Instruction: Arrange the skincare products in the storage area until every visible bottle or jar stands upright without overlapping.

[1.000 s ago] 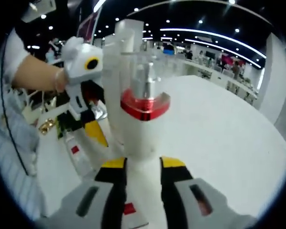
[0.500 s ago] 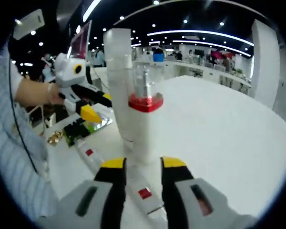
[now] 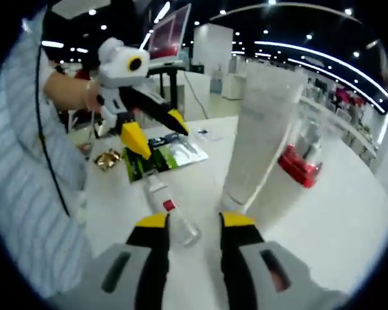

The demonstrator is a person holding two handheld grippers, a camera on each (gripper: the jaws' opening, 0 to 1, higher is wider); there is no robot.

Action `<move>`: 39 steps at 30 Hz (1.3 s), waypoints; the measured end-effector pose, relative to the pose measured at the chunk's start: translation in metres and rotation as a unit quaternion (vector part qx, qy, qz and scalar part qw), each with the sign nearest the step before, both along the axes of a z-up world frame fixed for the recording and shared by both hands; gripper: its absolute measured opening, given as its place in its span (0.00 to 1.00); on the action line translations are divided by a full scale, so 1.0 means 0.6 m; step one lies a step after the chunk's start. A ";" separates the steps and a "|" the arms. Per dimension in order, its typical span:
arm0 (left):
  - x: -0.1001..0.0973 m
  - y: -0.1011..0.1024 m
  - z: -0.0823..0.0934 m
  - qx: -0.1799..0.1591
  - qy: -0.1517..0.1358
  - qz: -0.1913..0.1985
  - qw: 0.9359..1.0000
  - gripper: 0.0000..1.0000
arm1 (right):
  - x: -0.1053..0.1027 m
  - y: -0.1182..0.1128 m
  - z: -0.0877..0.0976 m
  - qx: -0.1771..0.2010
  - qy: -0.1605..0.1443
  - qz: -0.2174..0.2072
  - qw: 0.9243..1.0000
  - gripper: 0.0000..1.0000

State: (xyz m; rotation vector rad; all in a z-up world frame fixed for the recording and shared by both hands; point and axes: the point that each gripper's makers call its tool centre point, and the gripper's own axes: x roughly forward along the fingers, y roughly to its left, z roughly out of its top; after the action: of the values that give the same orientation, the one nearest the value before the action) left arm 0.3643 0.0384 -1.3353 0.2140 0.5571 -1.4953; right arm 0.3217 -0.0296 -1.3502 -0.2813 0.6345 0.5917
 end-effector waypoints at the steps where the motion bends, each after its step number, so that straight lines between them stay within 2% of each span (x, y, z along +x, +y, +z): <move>1: -0.004 0.003 -0.003 0.002 0.003 -0.001 1.000 0.50 | 0.001 0.003 -0.002 -0.003 0.002 0.005 1.000 0.28; 8: -0.033 0.025 -0.040 0.041 0.005 -0.020 0.999 0.50 | 0.013 0.035 -0.029 -0.029 0.037 0.062 0.997 0.28; 11: -0.039 0.032 -0.055 0.048 0.014 -0.021 0.999 0.49 | 0.012 0.040 -0.037 -0.041 0.048 0.077 0.995 0.28; 15: -0.046 0.037 -0.065 0.050 0.026 -0.018 0.998 0.49 | 0.010 0.051 -0.050 -0.057 0.068 0.105 0.990 0.28; 20: -0.049 0.042 -0.073 0.053 0.038 -0.009 0.998 0.49 | 0.013 0.064 -0.059 -0.065 0.077 0.121 0.988 0.25; 24: -0.051 0.046 -0.077 0.056 0.041 -0.007 0.998 0.49 | 0.014 0.067 -0.070 -0.090 0.086 0.139 0.982 0.24; 31: -0.052 0.043 -0.081 0.053 0.052 0.001 0.997 0.49 | 0.012 0.064 -0.080 -0.095 0.101 0.140 0.980 0.19; 35: -0.049 0.042 -0.081 0.045 0.068 0.018 0.997 0.47 | 0.009 0.062 -0.079 -0.097 0.100 0.140 0.980 0.19; 39: -0.051 0.041 -0.081 0.044 0.073 0.018 0.996 0.47 | 0.002 0.057 -0.070 -0.090 0.094 0.134 0.982 0.18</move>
State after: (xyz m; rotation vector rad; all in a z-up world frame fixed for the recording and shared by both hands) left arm 0.3335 0.0631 -1.3840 0.1631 0.7427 -1.4601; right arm 0.3228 0.0043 -1.3921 -0.4903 0.8416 0.8277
